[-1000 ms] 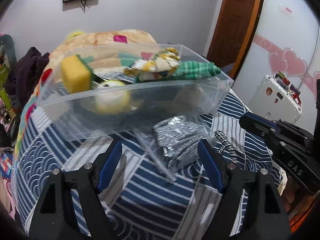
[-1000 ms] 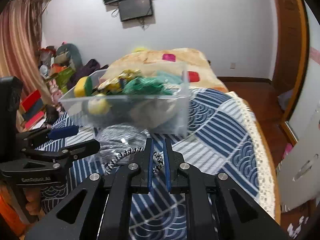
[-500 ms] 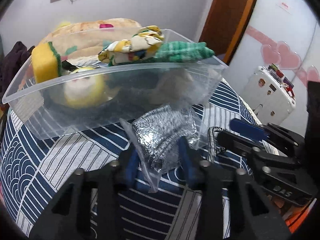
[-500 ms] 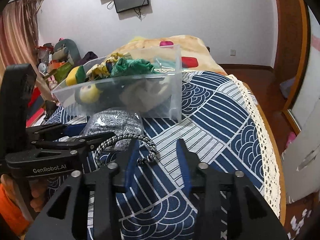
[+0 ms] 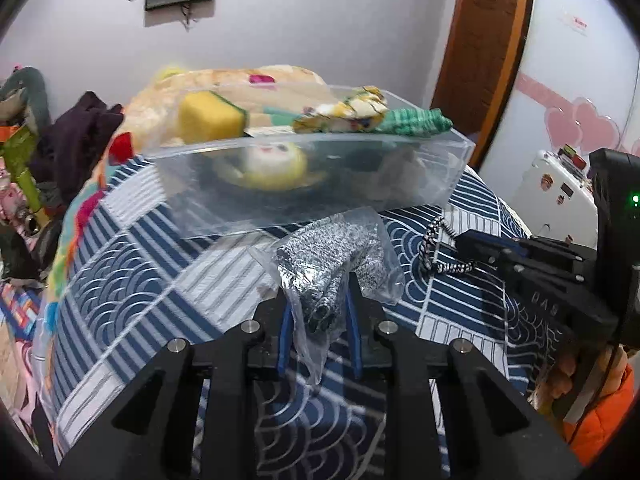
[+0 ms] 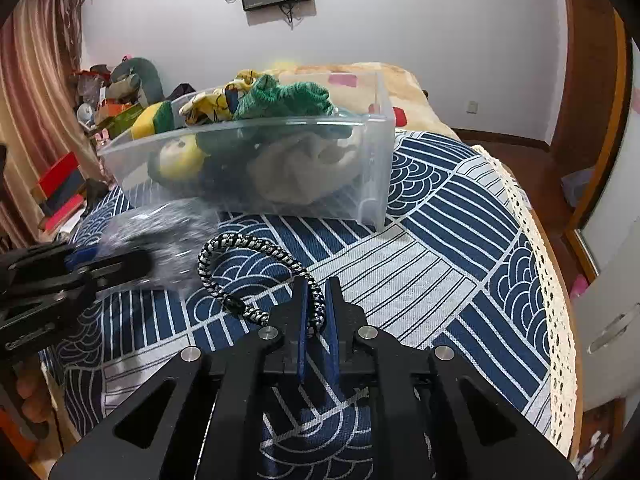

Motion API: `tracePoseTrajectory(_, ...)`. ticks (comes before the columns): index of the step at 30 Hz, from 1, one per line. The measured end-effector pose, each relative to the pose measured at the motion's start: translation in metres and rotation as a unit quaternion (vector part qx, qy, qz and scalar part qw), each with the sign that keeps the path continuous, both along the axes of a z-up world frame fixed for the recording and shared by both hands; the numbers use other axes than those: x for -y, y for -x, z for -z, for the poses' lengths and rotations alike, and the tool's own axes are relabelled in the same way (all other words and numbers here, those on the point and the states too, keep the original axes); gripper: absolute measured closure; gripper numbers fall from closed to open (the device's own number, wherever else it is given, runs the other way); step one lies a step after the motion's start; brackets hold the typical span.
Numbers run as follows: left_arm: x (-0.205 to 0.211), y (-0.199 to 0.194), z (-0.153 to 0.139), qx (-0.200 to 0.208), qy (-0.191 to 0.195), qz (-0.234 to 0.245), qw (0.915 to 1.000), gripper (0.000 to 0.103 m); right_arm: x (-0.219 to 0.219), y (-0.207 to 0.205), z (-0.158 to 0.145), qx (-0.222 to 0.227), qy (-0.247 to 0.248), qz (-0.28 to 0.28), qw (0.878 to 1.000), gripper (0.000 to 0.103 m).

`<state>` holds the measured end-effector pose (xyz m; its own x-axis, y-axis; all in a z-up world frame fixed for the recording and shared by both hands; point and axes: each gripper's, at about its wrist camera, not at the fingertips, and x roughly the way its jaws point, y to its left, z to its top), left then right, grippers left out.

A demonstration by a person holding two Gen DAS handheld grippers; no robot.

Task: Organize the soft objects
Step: 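Carry the scrubber bag with the left gripper into the box while the right gripper drops the cord in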

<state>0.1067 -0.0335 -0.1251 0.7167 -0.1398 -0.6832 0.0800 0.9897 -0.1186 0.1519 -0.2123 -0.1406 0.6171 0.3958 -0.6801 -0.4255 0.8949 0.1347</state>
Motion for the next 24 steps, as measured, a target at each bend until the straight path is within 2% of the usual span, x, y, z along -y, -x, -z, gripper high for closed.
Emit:
tracePoseTrajectory(8,-0.021,0.021,-0.029,0.041,0.025,-0.024,0.9986,0.081,0.006,0.007,-0.015,0.026,-0.022,0.010,0.999,0.097)
tracePoseTrajectory(13,-0.028,0.025,-0.045,0.063,0.027,-0.033,0.9971,0.081,0.009,0.012,-0.026,0.047,-0.034,0.013,0.998,0.097)
tracePoseTrajectory(24,-0.039,0.006,-0.077,0.103,0.027,-0.041,0.9935,0.081,-0.007,0.016,-0.082,0.125,-0.050,0.002,0.991,0.097)
